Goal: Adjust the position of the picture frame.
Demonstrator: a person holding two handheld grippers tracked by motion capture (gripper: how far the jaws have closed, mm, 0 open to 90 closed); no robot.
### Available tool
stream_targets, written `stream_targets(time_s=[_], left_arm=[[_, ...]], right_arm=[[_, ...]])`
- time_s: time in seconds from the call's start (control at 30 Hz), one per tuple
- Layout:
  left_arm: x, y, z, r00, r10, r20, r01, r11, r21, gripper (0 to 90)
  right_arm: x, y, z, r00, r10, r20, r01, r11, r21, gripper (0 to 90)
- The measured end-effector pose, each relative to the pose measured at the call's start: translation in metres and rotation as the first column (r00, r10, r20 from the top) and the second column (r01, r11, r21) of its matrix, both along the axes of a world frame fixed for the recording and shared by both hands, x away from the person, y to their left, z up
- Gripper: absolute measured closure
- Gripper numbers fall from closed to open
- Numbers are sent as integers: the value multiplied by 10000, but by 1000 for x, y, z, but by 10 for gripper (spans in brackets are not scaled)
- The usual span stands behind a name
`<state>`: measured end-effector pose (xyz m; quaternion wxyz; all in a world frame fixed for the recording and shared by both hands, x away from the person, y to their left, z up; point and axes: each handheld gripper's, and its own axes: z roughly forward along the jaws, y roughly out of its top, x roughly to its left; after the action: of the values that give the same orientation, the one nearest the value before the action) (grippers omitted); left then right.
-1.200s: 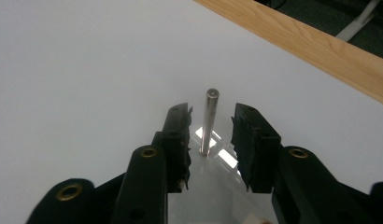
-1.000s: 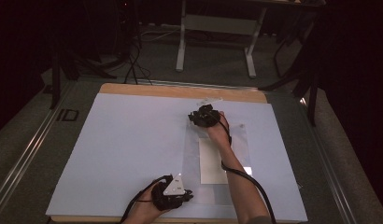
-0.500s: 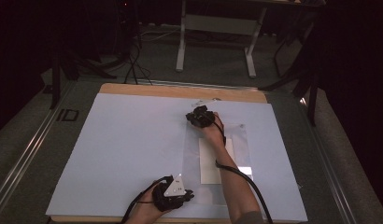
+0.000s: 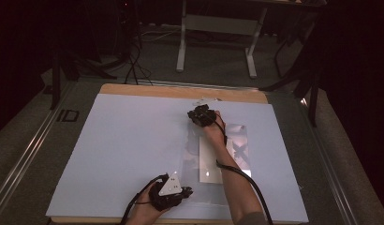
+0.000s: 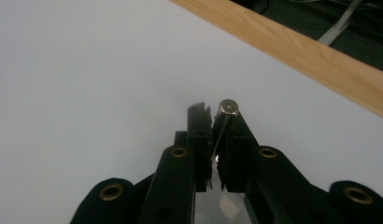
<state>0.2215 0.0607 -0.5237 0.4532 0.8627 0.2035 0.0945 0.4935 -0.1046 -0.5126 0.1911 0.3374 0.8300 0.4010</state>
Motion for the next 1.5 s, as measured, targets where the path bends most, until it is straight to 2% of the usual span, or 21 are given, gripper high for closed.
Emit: stream_targets(time_s=[0.17, 0.37, 0.5, 0.6, 0.73, 0.83, 0.9, 1.03, 1.2, 1.27, 1.4, 1.43, 1.5], left_arm=[[0, 10, 8, 9996, 257, 146, -249, 9986, -475, 840], [2, 29, 20, 9969, 757, 223, -725, 9902, -1198, 839], [9, 49, 26, 9907, 1343, 214, -1290, 9780, -1640, 833], [15, 65, 29, 9834, 1809, 105, -1752, 9641, -1997, 828], [23, 81, 31, 9715, 2365, 125, -2278, 9476, -2239, 823], [29, 88, 32, 9667, 2561, 9, -2484, 9387, -2390, 814], [34, 92, 33, 9630, 2694, 57, -2601, 9350, -2410, 808], [41, 98, 35, 9580, 2860, 226, -2727, 9323, -2375, 805], [54, 109, 37, 9387, 3414, 473, -3229, 9192, -2256, 802], [62, 115, 37, 9279, 3699, 472, -3504, 9083, -2285, 802], [76, 122, 38, 9130, 4055, 451, -3873, 8961, -2168, 804], [81, 124, 39, 9113, 4095, 435, -3926, 8957, -2088, 804], [89, 128, 39, 9014, 4313, 385, -4145, 8852, -2112, 803]], right_arm=[[0, -8, 8, 9999, -95, 72, 95, 10000, -6, 834], [0, -17, 15, 9994, -260, 214, 265, 9994, -202, 819], [-1, -29, 21, 9985, -514, 208, 516, 9986, -115, 817], [-2, -40, 24, 9977, -659, 167, 660, 9978, -13, 818], [-6, -52, 29, 9968, -783, 184, 782, 9969, 56, 823], [-9, -59, 36, 9949, -995, 169, 992, 9949, 204, 831], [-12, -63, 41, 9929, -1180, 135, 1176, 9928, 226, 836], [-17, -73, 51, 9907, -1357, 107, 1352, 9901, 378, 844], [-25, -84, 58, 9897, -1427, 71, 1420, 9879, 626, 854], [-29, -87, 59, 9899, -1419, -3, 1418, 9888, 459, 854], [-36, -92, 56, 9889, -1482, -66, 1484, 9881, 396, 855], [-38, -93, 55, 9889, -1482, -95, 1485, 9882, 376, 855], [-42, -96, 54, 9893, -1458, -59, 1459, 9889, 283, 855]])
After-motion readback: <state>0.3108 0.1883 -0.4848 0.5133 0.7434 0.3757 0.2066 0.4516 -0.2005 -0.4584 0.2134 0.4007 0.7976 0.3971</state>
